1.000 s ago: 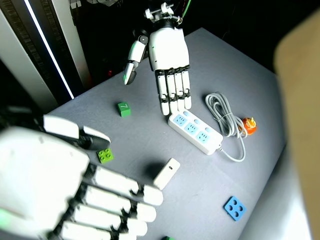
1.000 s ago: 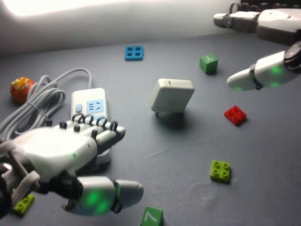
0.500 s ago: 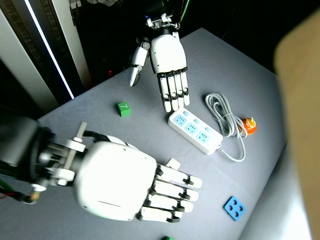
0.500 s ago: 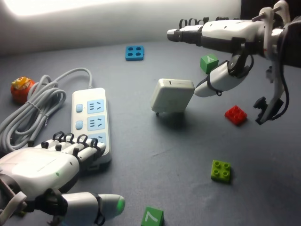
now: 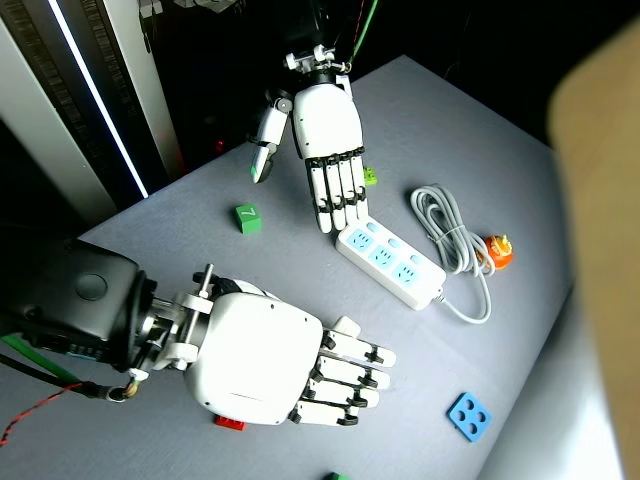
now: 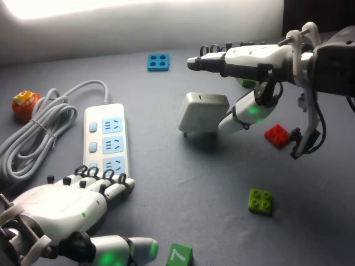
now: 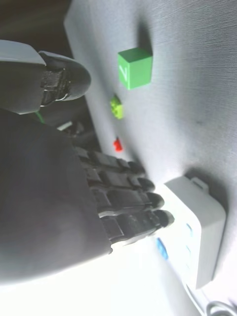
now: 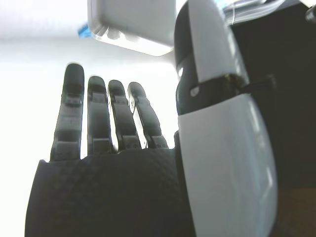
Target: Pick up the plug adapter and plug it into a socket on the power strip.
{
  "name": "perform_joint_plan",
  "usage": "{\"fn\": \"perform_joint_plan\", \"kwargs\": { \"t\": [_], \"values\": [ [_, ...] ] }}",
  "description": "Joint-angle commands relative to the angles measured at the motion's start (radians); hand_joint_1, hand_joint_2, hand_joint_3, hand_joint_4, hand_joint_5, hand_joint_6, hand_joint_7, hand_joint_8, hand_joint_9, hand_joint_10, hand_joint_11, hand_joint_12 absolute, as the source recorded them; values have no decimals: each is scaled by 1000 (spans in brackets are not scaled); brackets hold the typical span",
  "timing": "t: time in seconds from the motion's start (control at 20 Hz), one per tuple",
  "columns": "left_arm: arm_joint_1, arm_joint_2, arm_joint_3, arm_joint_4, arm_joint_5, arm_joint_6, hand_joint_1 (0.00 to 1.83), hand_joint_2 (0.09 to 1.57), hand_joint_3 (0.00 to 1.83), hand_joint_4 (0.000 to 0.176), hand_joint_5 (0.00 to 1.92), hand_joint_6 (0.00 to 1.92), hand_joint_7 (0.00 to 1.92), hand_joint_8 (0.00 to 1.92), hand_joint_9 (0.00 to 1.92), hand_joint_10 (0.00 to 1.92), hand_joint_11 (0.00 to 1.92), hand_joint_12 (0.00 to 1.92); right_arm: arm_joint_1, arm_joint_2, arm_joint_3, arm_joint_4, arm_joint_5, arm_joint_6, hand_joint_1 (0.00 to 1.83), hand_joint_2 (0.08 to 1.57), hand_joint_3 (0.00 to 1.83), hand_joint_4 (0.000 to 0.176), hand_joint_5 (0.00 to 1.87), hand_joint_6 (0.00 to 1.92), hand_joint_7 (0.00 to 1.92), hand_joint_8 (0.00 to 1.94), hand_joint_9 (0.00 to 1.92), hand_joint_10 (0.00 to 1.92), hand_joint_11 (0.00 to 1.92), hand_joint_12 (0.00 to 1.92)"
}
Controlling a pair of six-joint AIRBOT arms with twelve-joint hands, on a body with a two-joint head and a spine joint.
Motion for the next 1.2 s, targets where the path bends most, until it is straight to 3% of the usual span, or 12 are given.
{"fn": "perform_joint_plan", "kwargs": {
  "t": [0.0,0.6,0.85,0.9,1.15],
  "values": [
    [-8,-6,5,33,-79,7,0,1158,5,0,29,9,37,11,29,9,5,2,3,-6,18,0,-12,10,1246,975,0,0,52,5,21,5,62,3,0,571],
    [-45,-70,64,-2,-91,26,0,1152,1,0,0,0,0,0,0,0,0,0,-36,-101,130,0,-46,27,1227,986,0,0,87,4,65,4,67,3,0,465],
    [-45,-80,80,-7,-91,26,0,1153,1,0,0,0,0,0,0,0,0,0,-44,-146,186,-1,-48,26,1226,999,6,0,104,6,65,1,74,2,0,491],
    [-45,-83,84,-7,-91,26,0,1148,0,0,0,0,1,0,4,1,0,0,-47,-154,199,-1,-53,26,1223,984,0,0,138,8,98,6,114,8,0,597],
    [-43,-95,96,-7,-93,25,0,1148,0,0,11,4,12,4,4,1,0,0,-50,-177,225,-1,-59,27,1183,1014,4,0,147,5,97,3,104,4,0,545]
  ]
}}
